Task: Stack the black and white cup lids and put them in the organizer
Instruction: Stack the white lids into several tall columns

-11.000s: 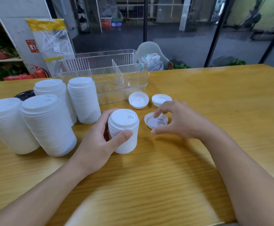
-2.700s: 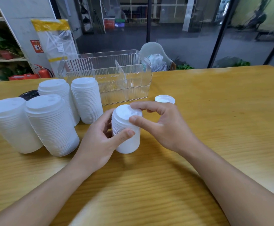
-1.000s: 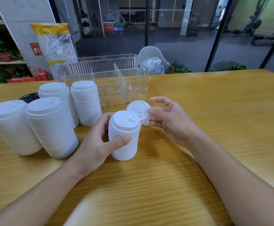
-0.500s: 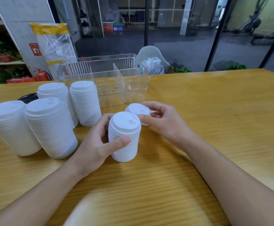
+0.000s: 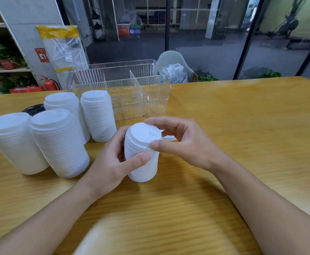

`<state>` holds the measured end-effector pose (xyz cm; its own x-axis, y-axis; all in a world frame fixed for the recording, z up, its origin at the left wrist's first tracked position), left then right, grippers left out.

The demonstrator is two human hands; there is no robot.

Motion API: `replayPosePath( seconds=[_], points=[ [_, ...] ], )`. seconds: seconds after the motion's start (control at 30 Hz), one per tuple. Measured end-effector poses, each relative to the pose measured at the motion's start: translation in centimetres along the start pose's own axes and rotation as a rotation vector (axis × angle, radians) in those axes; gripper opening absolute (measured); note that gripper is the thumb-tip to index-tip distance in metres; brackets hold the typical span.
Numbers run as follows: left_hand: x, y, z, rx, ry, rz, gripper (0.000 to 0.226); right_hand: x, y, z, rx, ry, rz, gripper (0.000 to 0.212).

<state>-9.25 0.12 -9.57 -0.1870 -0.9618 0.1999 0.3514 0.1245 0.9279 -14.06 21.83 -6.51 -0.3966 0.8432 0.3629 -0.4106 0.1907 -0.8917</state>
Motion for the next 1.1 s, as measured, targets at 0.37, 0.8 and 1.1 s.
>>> replayPosePath(
  seconds=[0.37, 0.8, 1.1],
  points=[
    [-0.2, 0.3, 0.0, -0.025, 0.013, 0.018, 0.098, 0.5, 0.1, 0.0, -0.032, -0.029, -0.070, 0.048],
    [-0.3, 0.2, -0.1, -0.027, 0.002, 0.067, 0.071, 1.8, 6.1, 1.4, -0.193, 0.191, -0.702, 0.011],
    [-0.3, 0.1, -0.1, -0.031, 0.009, 0.069, 0.070, 2.4, 5.5, 1.6, -0.279, 0.375, -0.059, 0.026]
  ],
)
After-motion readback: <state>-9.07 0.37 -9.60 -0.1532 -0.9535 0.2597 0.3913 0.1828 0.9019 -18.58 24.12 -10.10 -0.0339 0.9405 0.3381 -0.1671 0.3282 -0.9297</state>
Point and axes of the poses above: each hand's wrist, its own z-axis towards the middle knuckle, its own x-axis out of the back of the hand, y = z × x, the point moved 3 cm from there along z, towards the middle knuckle, and after that the axes turned 4 degrees about -x, right-handed, at the moved point
